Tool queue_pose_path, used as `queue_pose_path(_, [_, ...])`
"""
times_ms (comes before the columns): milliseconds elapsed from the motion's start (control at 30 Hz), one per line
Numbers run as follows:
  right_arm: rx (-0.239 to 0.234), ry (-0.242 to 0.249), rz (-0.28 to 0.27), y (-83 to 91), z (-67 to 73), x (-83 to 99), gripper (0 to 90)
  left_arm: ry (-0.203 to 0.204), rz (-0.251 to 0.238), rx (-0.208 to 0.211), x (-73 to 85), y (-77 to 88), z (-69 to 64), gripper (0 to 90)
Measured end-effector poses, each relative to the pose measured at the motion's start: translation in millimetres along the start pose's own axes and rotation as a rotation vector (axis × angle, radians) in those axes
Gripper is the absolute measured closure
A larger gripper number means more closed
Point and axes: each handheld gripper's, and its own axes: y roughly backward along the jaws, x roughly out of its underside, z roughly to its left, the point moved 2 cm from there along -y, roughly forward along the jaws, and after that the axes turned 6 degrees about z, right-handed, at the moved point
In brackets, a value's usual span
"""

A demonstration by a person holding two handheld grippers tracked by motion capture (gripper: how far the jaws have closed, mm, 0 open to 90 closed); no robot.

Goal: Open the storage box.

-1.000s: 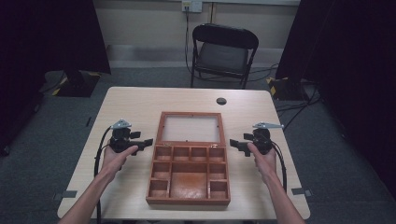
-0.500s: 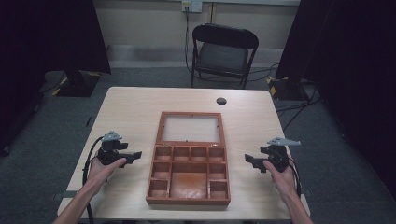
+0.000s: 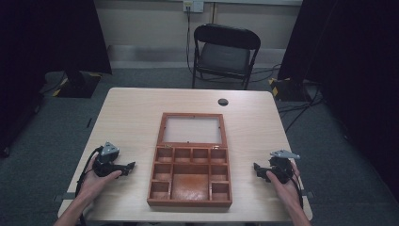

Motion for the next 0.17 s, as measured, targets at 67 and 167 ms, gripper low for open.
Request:
queue_pose_path(67, [0.000,0.000,-0.001,-0.1,-0.1,0.0,13.5,0.001,0.000,-0.001,0.1,0.0,-0.2,13.0])
queue_pose_path(167, [0.004,-0.005,-0.001,0.1,0.3,0.2,13.5,0.008,0.001,-0.004,0.4,0.1,-0.7,12.6])
